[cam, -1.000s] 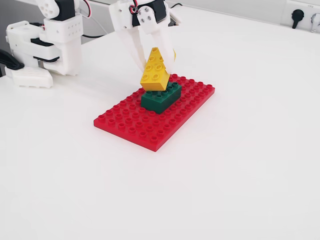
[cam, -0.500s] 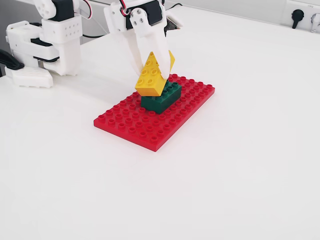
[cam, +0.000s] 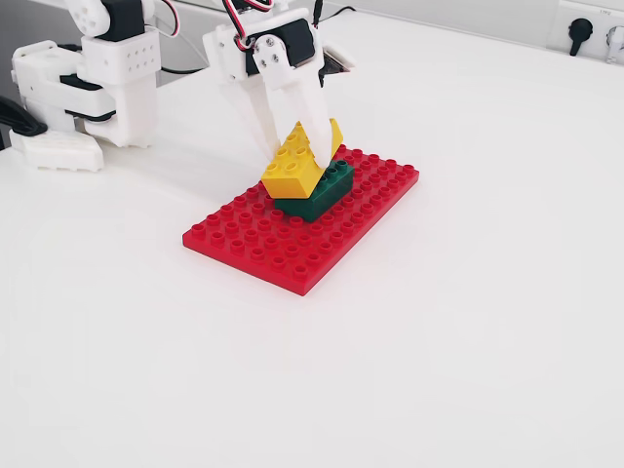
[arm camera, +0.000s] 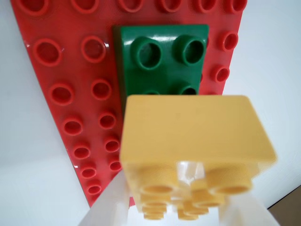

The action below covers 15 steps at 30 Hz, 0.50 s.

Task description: Put yellow lego brick onto the green one

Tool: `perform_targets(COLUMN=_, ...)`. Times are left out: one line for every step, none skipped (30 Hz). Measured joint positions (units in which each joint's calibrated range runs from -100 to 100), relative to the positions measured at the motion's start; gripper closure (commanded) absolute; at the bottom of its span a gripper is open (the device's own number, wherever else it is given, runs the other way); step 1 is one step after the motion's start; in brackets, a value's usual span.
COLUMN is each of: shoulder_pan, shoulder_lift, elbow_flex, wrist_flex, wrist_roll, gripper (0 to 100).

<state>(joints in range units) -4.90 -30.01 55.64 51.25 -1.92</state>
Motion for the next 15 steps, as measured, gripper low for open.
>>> perform_targets(shoulder_pan=0.0, shoulder_lift=0.0, elbow_flex=0.0, wrist_flex=0.0, wrist_roll=0.0, gripper=92)
perform_targets(shoulder_pan=0.0, shoulder_lift=0.0, elbow_flex=0.0, wrist_flex=0.0, wrist_roll=0.0, gripper=92)
perform_targets(shoulder_pan=-0.2, shoulder_lift=0.0, elbow_flex=0.0, wrist_flex=-0.1, wrist_roll=0.0, gripper=92)
perform_targets(shoulder_pan=-0.5, shoulder_lift=0.0, elbow_flex=0.0, wrist_flex=-0.1, wrist_roll=0.0, gripper=92)
perform_targets(shoulder_pan=-1.0, shoulder_lift=0.0, elbow_flex=0.0, wrist_flex=-0.1, wrist_roll=0.0, gripper=92)
perform_targets(shoulder_pan=-1.6, shoulder_lift=0.0, elbow_flex=0.0, wrist_flex=-0.1, wrist_roll=0.0, gripper=92)
perform_targets(shoulder_pan=-2.1, shoulder_lift=0.0, elbow_flex=0.0, wrist_flex=-0.1, wrist_roll=0.0, gripper=92)
perform_targets(shoulder_pan=-2.8, shoulder_lift=0.0, elbow_flex=0.0, wrist_flex=-0.1, wrist_roll=0.0, gripper=92)
perform_targets(shoulder_pan=-3.3, shoulder_lift=0.0, elbow_flex=0.1, wrist_flex=-0.1, wrist_roll=-0.2, gripper=92)
perform_targets(shoulder_pan=-3.8, shoulder_lift=0.0, elbow_flex=0.1, wrist_flex=-0.1, wrist_roll=-0.5, gripper=92)
perform_targets(shoulder_pan=-4.1, shoulder_lift=0.0, elbow_flex=0.1, wrist_flex=-0.1, wrist_roll=-0.6, gripper=92)
perform_targets(shoulder_pan=-4.3, shoulder_lift=0.0, elbow_flex=0.1, wrist_flex=-0.1, wrist_roll=-0.7, gripper=92)
perform_targets(shoulder_pan=-4.5, shoulder_lift=0.0, elbow_flex=0.1, wrist_flex=-0.1, wrist_roll=-0.9, gripper=92)
perform_targets(shoulder_pan=-4.5, shoulder_lift=0.0, elbow_flex=0.1, wrist_flex=-0.1, wrist_roll=-1.1, gripper=92)
perform_targets(shoulder_pan=-4.5, shoulder_lift=0.0, elbow_flex=0.1, wrist_flex=-0.1, wrist_roll=-1.2, gripper=92)
